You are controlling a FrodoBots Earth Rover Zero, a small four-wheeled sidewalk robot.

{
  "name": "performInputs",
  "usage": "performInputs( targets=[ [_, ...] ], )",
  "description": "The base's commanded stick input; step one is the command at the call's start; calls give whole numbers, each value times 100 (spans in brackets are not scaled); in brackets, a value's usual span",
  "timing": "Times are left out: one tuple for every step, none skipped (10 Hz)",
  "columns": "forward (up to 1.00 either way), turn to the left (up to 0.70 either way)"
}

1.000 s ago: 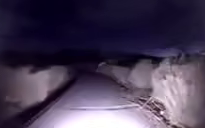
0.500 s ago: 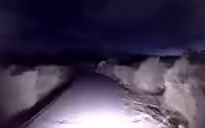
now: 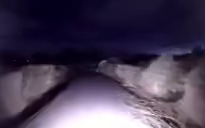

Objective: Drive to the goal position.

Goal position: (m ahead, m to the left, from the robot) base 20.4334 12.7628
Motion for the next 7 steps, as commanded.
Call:
performInputs(
  targets=[
    [85,0],
    [85,0],
    [85,0],
    [85,0],
    [85,0],
    [85,0],
    [85,0]
  ],
)
